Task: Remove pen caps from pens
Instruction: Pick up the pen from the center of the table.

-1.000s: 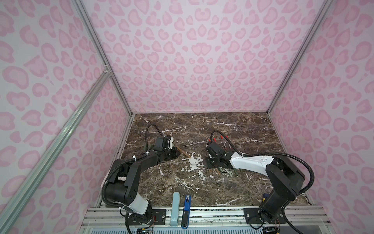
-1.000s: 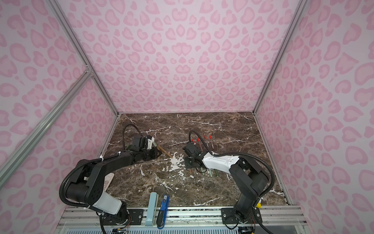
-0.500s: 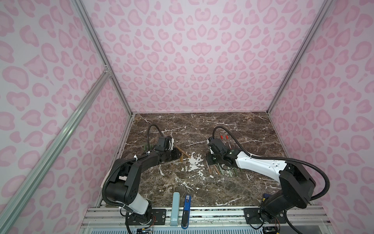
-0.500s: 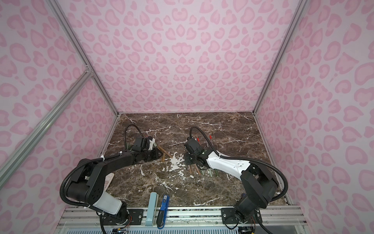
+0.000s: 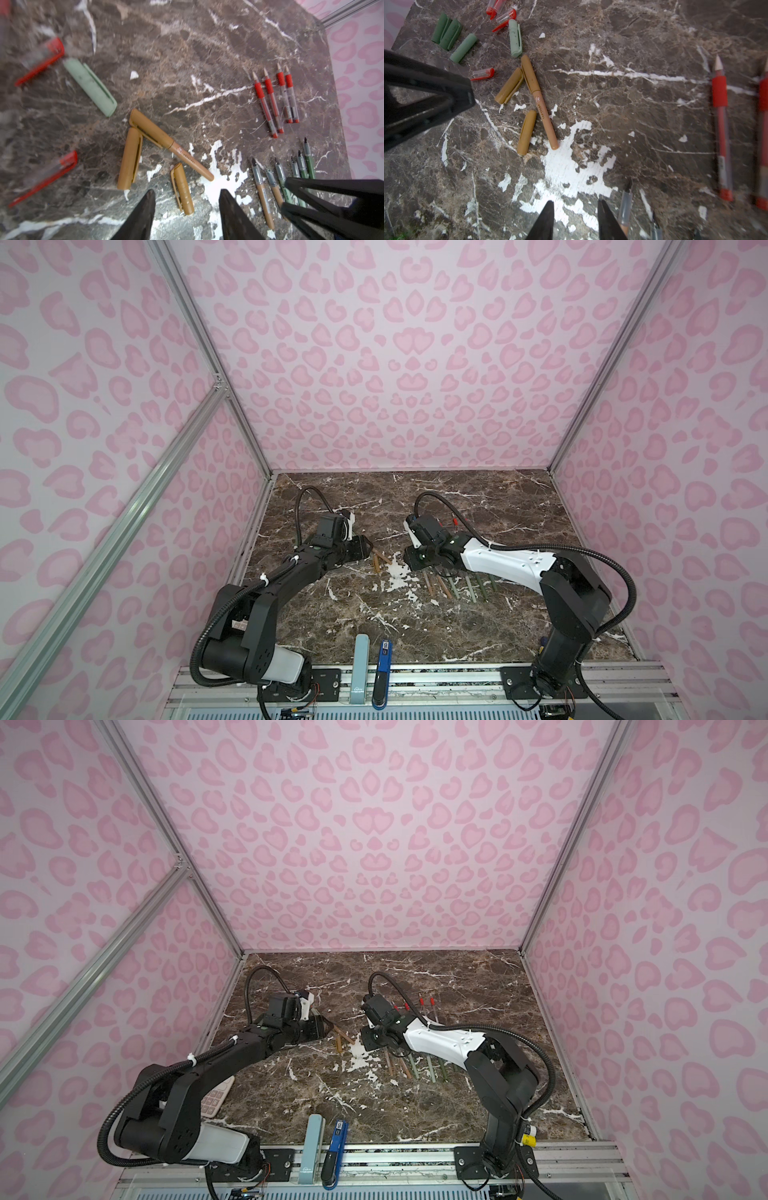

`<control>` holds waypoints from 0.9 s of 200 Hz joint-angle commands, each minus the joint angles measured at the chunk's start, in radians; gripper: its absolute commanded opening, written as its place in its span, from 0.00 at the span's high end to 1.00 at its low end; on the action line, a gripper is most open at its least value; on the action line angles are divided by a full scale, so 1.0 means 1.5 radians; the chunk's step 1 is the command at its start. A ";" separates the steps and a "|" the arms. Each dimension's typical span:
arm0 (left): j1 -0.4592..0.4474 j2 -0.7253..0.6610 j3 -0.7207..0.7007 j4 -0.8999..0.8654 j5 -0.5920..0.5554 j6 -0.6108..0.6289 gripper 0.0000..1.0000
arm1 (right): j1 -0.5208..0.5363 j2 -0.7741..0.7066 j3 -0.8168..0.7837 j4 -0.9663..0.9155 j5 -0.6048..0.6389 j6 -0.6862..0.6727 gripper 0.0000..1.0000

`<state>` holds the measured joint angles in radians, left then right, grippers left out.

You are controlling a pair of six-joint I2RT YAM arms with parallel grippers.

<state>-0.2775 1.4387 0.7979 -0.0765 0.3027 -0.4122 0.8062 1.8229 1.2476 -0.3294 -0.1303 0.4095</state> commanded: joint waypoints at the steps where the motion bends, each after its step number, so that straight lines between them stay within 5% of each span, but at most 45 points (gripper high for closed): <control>1: 0.009 -0.016 0.027 -0.022 -0.048 0.053 0.38 | 0.004 0.046 0.047 -0.017 -0.019 -0.022 0.62; 75: 0.145 -0.101 0.024 -0.020 -0.038 0.089 0.14 | 0.031 0.223 0.288 -0.094 -0.037 -0.074 0.62; 180: 0.231 -0.158 0.013 -0.003 -0.020 0.073 0.13 | 0.037 0.398 0.567 -0.287 0.036 -0.178 0.63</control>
<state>0.0608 1.2110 0.8253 -0.1234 0.2481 -0.2890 0.8612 2.3836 2.0518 -0.6800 -0.1162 0.1944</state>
